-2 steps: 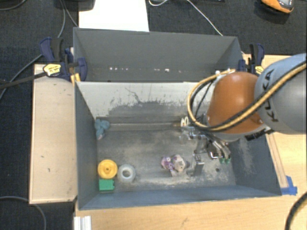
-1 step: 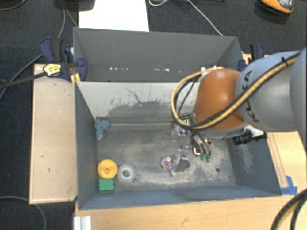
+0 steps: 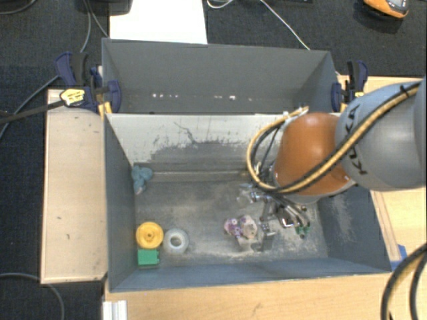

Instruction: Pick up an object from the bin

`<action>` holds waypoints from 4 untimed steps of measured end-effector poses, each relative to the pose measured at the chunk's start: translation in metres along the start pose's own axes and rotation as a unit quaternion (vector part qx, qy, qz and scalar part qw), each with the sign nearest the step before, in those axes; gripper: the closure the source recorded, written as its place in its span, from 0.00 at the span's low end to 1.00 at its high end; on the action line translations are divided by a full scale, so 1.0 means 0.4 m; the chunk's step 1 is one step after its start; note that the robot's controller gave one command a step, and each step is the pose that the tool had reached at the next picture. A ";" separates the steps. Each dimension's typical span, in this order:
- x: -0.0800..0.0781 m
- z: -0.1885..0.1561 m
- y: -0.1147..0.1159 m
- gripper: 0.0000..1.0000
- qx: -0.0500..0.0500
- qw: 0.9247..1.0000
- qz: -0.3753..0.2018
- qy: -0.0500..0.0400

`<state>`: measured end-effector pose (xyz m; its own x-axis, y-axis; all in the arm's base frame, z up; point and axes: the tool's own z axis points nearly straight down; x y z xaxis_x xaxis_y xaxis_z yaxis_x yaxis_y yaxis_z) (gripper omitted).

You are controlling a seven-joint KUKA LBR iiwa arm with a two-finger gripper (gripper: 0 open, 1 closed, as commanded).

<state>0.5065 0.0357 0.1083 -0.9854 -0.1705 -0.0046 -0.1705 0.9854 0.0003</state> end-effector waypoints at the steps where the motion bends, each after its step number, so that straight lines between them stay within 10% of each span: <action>1: 0.011 0.014 -0.022 0.00 0.000 1.000 -0.021 0.002; 2: 0.005 0.051 -0.044 0.00 0.000 0.998 0.068 0.002; 3: 0.022 0.072 -0.045 0.00 -0.001 0.998 -0.063 0.002; 4: 0.021 0.074 -0.049 0.00 -0.001 1.000 -0.031 0.002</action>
Offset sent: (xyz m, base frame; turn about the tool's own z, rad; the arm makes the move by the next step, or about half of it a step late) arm 0.0059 -0.0288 -0.0383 -0.2815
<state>0.5018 0.0150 0.0784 -0.9730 -0.2307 -0.0011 -0.2307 0.9730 0.0022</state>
